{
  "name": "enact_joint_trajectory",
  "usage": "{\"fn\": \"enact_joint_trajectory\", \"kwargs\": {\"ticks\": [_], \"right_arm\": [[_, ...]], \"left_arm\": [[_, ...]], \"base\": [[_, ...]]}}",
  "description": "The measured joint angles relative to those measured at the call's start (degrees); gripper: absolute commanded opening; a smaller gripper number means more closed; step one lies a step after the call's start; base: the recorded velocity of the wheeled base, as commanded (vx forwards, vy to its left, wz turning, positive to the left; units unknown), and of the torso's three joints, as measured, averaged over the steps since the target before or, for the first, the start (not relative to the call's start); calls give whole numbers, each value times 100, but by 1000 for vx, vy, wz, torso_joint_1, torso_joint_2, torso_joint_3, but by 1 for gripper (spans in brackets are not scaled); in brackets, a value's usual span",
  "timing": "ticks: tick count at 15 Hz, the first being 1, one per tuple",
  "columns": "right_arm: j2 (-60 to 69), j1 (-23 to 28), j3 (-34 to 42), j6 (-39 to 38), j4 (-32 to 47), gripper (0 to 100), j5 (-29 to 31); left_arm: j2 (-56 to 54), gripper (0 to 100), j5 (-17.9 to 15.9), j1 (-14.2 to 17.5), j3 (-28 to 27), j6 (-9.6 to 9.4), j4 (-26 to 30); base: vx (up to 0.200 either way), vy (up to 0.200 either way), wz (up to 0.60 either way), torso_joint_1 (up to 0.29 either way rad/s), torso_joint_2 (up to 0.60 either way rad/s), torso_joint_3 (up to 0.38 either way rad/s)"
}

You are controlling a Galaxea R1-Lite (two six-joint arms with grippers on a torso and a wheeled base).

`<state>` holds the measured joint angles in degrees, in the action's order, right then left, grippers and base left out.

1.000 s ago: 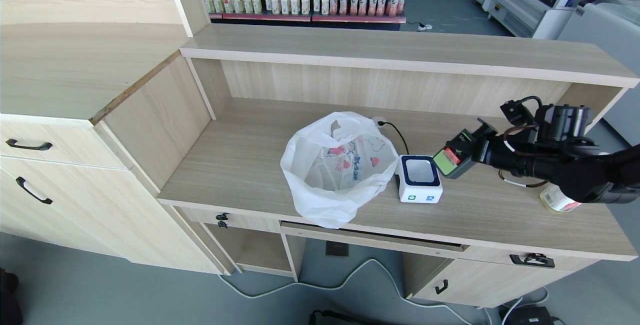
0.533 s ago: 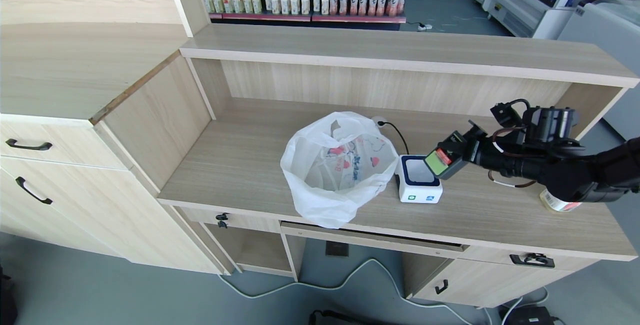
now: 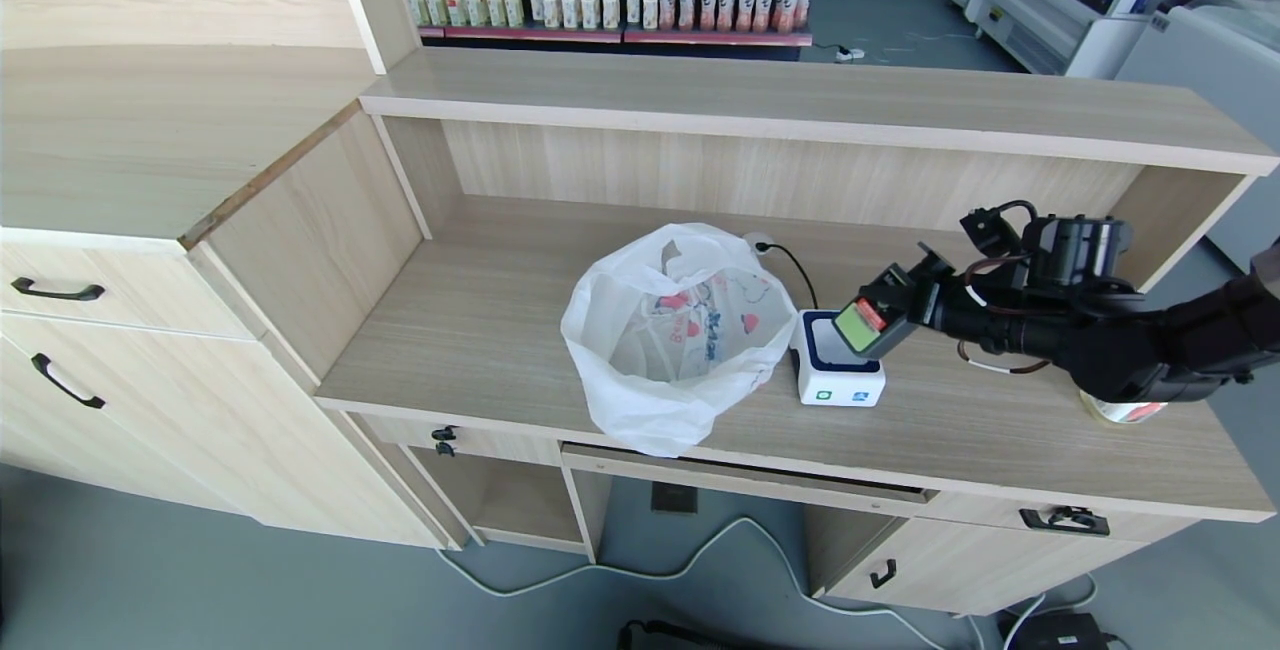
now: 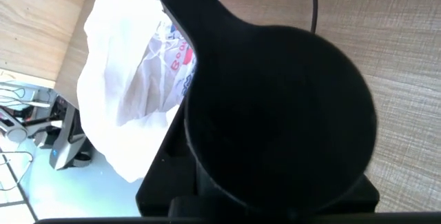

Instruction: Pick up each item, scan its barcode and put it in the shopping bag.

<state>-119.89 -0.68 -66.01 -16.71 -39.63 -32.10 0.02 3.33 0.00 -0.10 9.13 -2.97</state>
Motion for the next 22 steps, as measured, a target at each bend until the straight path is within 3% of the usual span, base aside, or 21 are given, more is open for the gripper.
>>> {"fn": "enact_joint_trajectory", "kwargs": {"ticks": [7,10,12,15,17,22], "right_arm": [[176,-28,13,51,-255,0,73],[1017,73,579,818,-385,0,330],[1931,536,1390,2052,-422,0,453],[3395,1782,2833,3677,-66,0,517],[4175,2328,3278,4098,666,0,545],[4840,2633,3539,4024,739,0,563]], "left_arm": [[0,100,-2,0,0,0,0],[0,100,-2,0,0,0,0],[0,100,-2,0,0,0,0],[0,100,-2,0,0,0,0],[0,100,-2,0,0,0,0],[0,100,-2,0,0,0,0]], "base": [[0,0,0,0,0,0],[0,0,0,0,0,0],[0,0,0,0,0,0],[0,0,0,0,0,0],[0,0,0,0,0,0],[0,0,0,0,0,0]]}}
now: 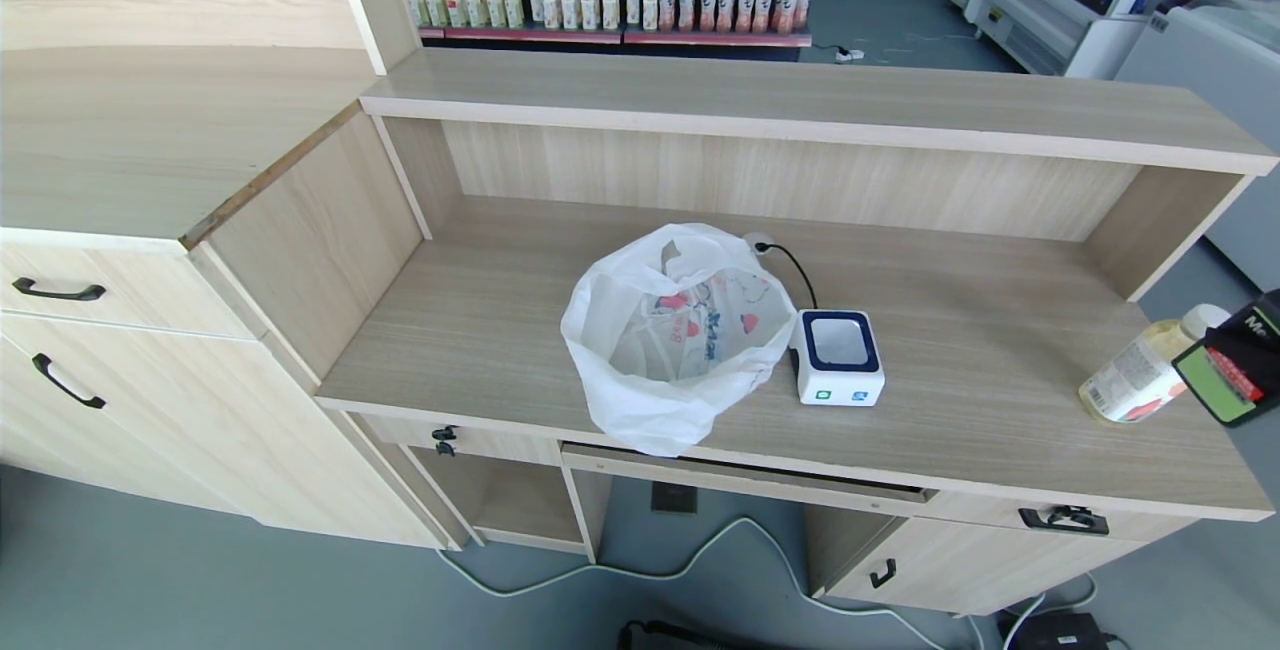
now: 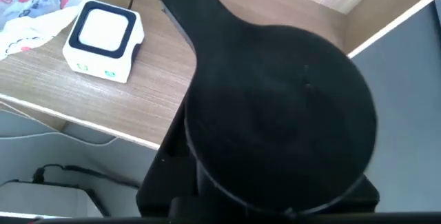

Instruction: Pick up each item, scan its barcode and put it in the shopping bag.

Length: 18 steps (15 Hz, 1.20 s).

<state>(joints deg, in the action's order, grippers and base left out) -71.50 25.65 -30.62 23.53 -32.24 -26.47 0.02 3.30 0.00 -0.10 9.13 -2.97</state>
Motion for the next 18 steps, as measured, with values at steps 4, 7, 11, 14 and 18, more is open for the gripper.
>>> {"fn": "enact_joint_trajectory", "kwargs": {"ticks": [4,7,11,14,18], "right_arm": [[9,9,-5,-1258,-293,0,-27],[-102,-38,65,-1313,-317,0,-22],[-182,-173,55,-1291,-334,0,-22],[-223,-247,37,-1324,-490,0,-9],[-265,-265,34,-1456,-568,0,2]], "left_arm": [[0,100,2,0,0,-2,0],[0,100,0,0,0,0,0],[0,100,-2,0,0,-2,2],[0,100,-2,0,0,-7,0],[0,100,-30,0,0,-7,2]], "base": [[0,0,0,0,0,0],[0,0,0,0,0,0],[0,0,0,0,0,0],[0,0,0,0,0,0],[0,150,0,-3,1,3]]}}
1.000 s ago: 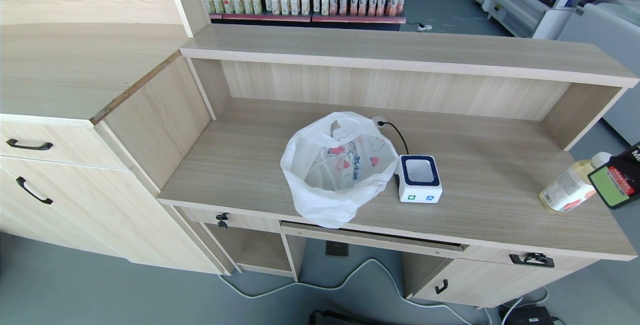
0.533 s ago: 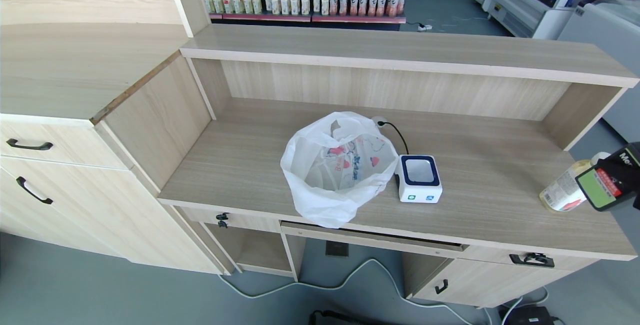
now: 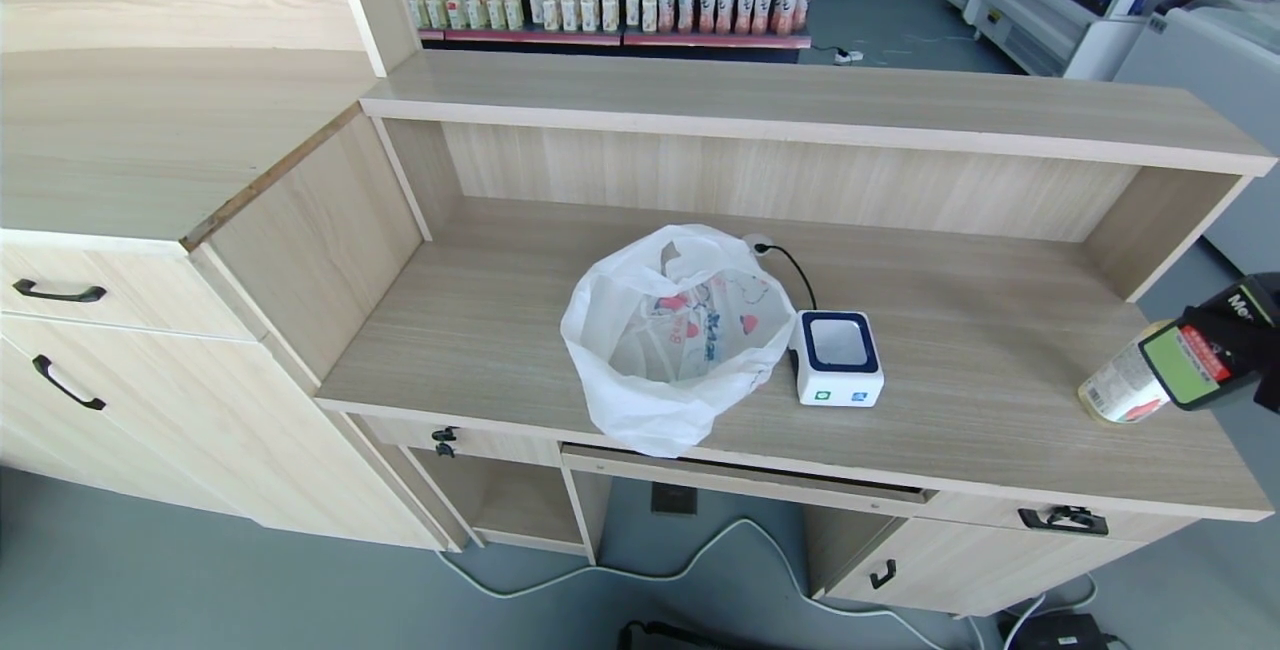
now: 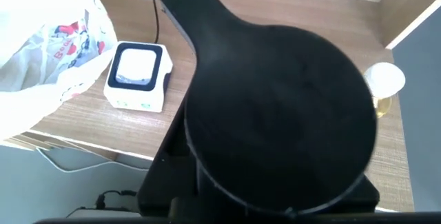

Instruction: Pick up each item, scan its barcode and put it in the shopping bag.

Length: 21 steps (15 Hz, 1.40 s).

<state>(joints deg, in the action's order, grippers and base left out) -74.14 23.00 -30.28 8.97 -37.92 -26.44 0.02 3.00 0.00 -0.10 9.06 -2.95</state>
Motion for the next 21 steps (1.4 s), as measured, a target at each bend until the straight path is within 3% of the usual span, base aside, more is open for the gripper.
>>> {"fn": "enact_joint_trajectory", "kwargs": {"ticks": [4,8,17,21], "right_arm": [[-16,-200,-63,-619,-356,0,4],[-72,-920,-585,-970,-485,0,184],[-2078,-2575,-2523,-1107,-477,0,1775],[-2903,-3374,-3011,-1704,-496,0,2445]], "left_arm": [[0,100,45,-5,0,-4,-6],[0,100,17,0,5,-9,-2],[0,100,33,0,0,5,-2],[0,100,33,0,0,7,0]], "base": [[0,200,0,5,5,6],[0,200,0,4,1,2],[0,0,0,0,0,0],[0,0,0,0,0,0]]}}
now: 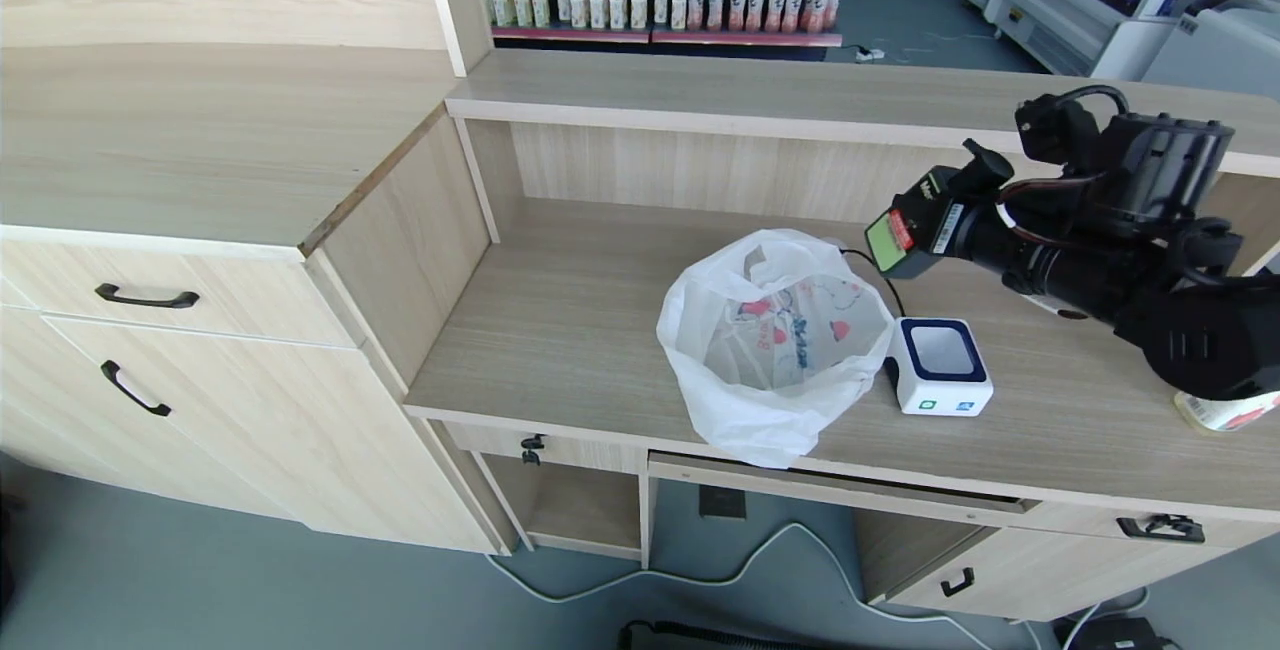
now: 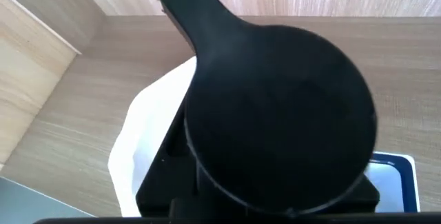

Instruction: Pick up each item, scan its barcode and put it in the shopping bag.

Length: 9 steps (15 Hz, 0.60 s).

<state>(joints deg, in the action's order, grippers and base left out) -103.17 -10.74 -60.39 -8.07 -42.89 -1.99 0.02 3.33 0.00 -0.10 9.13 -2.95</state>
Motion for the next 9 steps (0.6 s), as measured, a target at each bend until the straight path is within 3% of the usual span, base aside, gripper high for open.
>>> {"fn": "enact_joint_trajectory", "kwargs": {"ticks": [9], "right_arm": [[-1643,-207,-77,306,-851,0,241]], "left_arm": [[0,100,0,0,0,0,0]], "base": [[0,0,0,0,0,0]]}}
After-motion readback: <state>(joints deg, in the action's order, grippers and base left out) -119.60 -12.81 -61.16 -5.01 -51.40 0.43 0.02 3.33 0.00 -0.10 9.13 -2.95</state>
